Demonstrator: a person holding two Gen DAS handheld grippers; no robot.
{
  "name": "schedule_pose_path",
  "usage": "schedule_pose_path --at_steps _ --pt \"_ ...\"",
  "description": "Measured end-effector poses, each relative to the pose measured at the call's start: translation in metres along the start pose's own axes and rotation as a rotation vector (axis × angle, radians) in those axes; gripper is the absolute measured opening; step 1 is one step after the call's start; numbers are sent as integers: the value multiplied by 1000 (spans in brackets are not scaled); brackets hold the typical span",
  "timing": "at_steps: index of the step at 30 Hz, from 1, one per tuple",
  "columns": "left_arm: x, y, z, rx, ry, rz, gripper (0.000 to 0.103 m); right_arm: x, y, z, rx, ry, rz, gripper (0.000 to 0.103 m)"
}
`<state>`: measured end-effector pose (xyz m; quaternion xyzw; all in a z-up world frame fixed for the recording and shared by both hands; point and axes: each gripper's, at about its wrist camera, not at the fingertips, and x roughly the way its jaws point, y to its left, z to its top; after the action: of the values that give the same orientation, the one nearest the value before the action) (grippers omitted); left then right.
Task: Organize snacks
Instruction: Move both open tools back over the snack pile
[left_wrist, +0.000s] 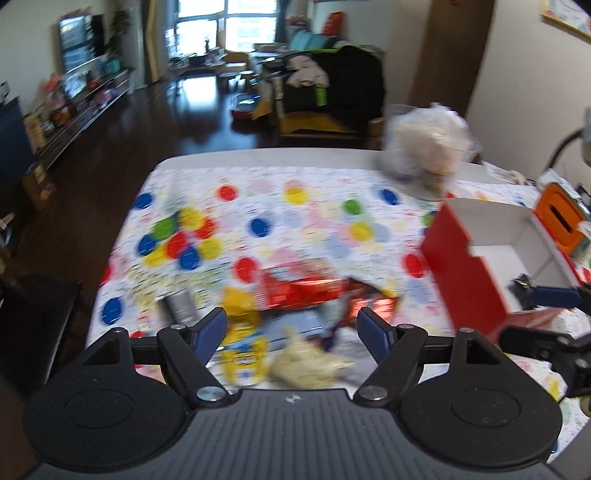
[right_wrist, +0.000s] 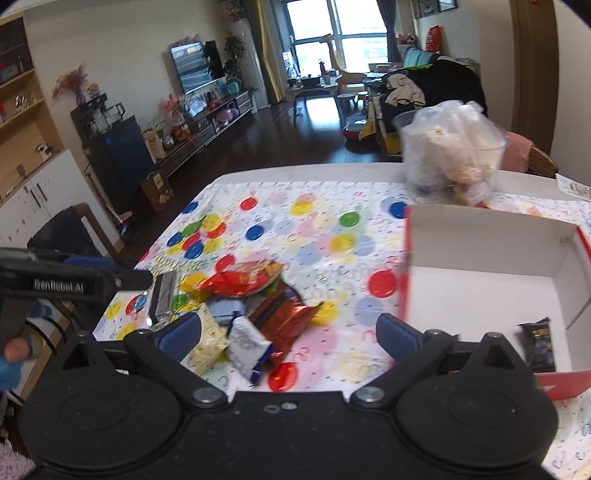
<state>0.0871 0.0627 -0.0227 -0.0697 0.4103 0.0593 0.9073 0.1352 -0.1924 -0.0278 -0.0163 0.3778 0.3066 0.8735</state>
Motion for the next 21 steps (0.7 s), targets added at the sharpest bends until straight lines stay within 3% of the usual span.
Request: schedule_pose_path --at_steps 10,21 --pt "25 91 -14 -64 64 81 77 48 37 -12 -87 64 -25 101" --pt "84 142 -32 -45 163 123 77 110 49 -22 -238 180 -48 98"
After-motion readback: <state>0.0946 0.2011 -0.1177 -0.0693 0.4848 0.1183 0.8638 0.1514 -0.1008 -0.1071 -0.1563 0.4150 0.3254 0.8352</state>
